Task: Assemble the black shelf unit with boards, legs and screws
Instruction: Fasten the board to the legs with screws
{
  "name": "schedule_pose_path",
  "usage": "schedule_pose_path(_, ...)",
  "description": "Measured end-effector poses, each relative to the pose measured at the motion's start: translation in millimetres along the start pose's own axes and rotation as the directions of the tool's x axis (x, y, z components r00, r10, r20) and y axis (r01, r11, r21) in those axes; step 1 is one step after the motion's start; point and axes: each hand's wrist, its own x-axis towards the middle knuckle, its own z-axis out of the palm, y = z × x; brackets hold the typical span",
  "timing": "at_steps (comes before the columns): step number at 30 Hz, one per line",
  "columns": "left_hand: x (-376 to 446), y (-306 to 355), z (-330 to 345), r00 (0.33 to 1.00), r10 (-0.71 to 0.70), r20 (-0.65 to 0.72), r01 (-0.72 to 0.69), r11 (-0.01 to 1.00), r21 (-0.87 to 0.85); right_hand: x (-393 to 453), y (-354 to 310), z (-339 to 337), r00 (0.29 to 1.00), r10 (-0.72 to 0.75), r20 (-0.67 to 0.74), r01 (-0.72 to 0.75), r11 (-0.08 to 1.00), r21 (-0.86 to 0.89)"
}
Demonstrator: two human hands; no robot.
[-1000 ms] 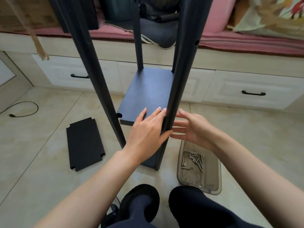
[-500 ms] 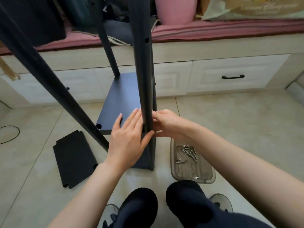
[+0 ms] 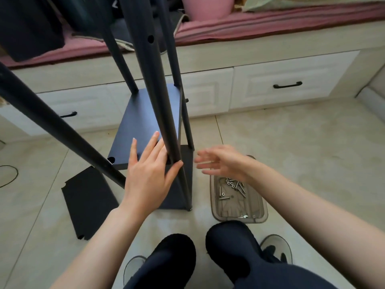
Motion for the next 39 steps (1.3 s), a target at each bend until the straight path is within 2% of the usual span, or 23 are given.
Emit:
schedule_pose_path(4, -1, -2, 4, 0.999, 0.003, -0.04, -0.005, 0.999, -0.035, 2, 55, -48, 0.966, 0.142, -0.216, -0.181, 0.969, -0.17)
schedule_pose_path(7, -1, -4, 9, 0.999, 0.008, -0.054, -0.01, 0.999, -0.039, 9, 93, -67, 0.934, 0.197, -0.299, -0.271, 0.934, -0.233)
schedule_pose_path(10, -2, -5, 11, 0.998, 0.008, -0.067, -0.011, 0.999, -0.044, 22, 119, -74, 0.92, 0.182, -0.347, -0.298, 0.9, -0.318)
schedule_pose_path(14, -1, -6, 13, 0.996, 0.002, -0.085, -0.008, 0.998, -0.07, 52, 141, -81, 0.921, 0.096, -0.378, -0.331, 0.702, -0.63)
schedule_pose_path(21, -2, -7, 14, 0.996, 0.003, -0.091, -0.012, 0.996, -0.09, 83, 162, -74, 0.96, -0.01, -0.281, -0.256, 0.381, -0.888)
schedule_pose_path(25, -2, -6, 15, 0.996, 0.001, -0.095, -0.01, 0.996, -0.093, 88, 165, -72, 0.954, -0.068, -0.293, -0.259, 0.309, -0.915)
schedule_pose_path(31, -2, -4, 15, 0.996, -0.022, -0.089, 0.012, 0.995, -0.103, 84, 163, -75, 0.958, -0.056, -0.283, -0.262, 0.235, -0.936)
schedule_pose_path(33, -2, -4, 15, 0.996, -0.023, -0.089, 0.013, 0.994, -0.107, 81, 163, -77, 0.959, -0.058, -0.278, -0.257, 0.241, -0.936)
schedule_pose_path(35, -2, -4, 15, 0.996, -0.021, -0.091, 0.011, 0.994, -0.108, 79, 163, -78, 0.952, -0.076, -0.297, -0.259, 0.317, -0.912)
schedule_pose_path(39, -2, -5, 16, 0.996, -0.018, -0.09, 0.009, 0.995, -0.1, 77, 160, -78, 0.913, -0.146, -0.38, -0.208, 0.635, -0.744)
